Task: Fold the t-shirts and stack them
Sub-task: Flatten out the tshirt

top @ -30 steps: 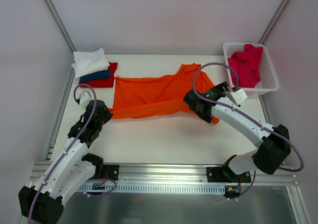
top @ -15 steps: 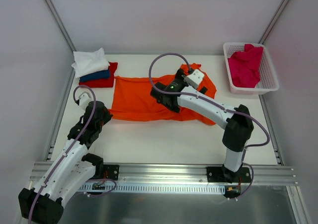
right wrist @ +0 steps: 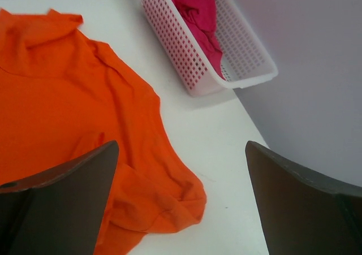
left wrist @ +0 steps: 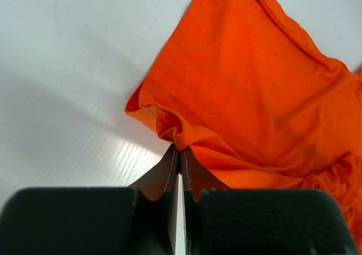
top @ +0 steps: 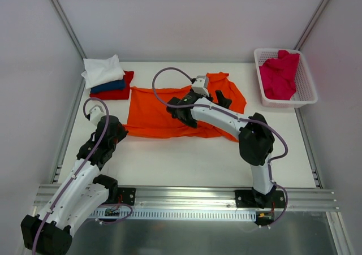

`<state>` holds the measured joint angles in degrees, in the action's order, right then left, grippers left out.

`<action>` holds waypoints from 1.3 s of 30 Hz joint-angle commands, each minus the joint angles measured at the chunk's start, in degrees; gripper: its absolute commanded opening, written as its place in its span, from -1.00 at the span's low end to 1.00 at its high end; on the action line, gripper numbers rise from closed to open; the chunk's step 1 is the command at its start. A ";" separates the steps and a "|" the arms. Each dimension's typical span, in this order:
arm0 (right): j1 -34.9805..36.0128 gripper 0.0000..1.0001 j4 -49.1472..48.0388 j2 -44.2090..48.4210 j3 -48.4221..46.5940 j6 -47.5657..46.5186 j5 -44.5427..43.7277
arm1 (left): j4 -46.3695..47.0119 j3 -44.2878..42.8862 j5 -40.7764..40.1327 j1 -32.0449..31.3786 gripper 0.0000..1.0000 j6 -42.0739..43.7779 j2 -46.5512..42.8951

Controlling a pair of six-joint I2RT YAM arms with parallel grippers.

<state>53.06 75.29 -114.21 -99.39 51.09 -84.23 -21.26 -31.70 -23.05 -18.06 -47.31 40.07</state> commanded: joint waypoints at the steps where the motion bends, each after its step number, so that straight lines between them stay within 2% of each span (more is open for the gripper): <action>1: -1.63 0.99 19.46 0.83 3.14 -2.68 -17.46 | 1.13 0.68 -0.24 -0.48 -1.00 -0.68 -0.96; 6: -8.39 0.99 19.46 3.99 4.91 1.03 -17.55 | 1.13 0.85 -0.33 -0.48 -1.00 -0.68 -1.58; 17: -25.44 0.99 19.46 3.56 4.48 6.92 -17.46 | 1.30 0.33 -0.42 -0.48 -1.00 -0.50 -1.23; 23: -27.83 0.99 19.64 6.35 5.70 10.86 -17.29 | 1.13 0.33 -0.24 -0.48 -1.00 -0.68 -0.53; 27: -29.06 0.99 19.72 10.06 9.65 18.33 -16.24 | 1.13 0.15 0.02 -0.48 -1.00 -0.68 -0.35; 30: -28.98 0.99 19.64 11.99 11.94 23.60 -17.37 | 1.74 0.59 0.37 -0.48 -0.54 -1.12 -0.44; 31: -28.98 0.99 19.64 12.43 12.47 26.66 -17.38 | 2.53 1.11 0.55 -0.48 -0.45 -1.12 -0.26; 32: -28.98 0.99 19.55 12.96 13.86 28.69 -17.38 | 2.97 1.29 0.81 -0.48 -0.24 -1.29 -0.09; 34: -29.06 0.99 19.64 14.36 15.71 33.70 -17.46 | 3.50 1.56 1.25 -0.48 -0.04 -1.21 0.70; 35: -29.06 0.99 19.55 14.72 17.46 39.47 -17.46 | 3.85 1.56 1.51 -0.48 0.04 -1.21 1.05; 36: -29.06 0.99 19.55 15.16 18.18 42.13 -17.46 | 4.11 1.64 1.86 -0.48 0.27 -1.21 1.23; 39: -28.63 0.99 19.55 15.25 18.98 49.10 -17.46 | 5.26 1.91 2.22 -0.48 0.59 -0.86 2.02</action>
<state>24.25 75.92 -100.99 -80.82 87.22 -84.60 -18.46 -30.59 -21.89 -18.06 -48.36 41.63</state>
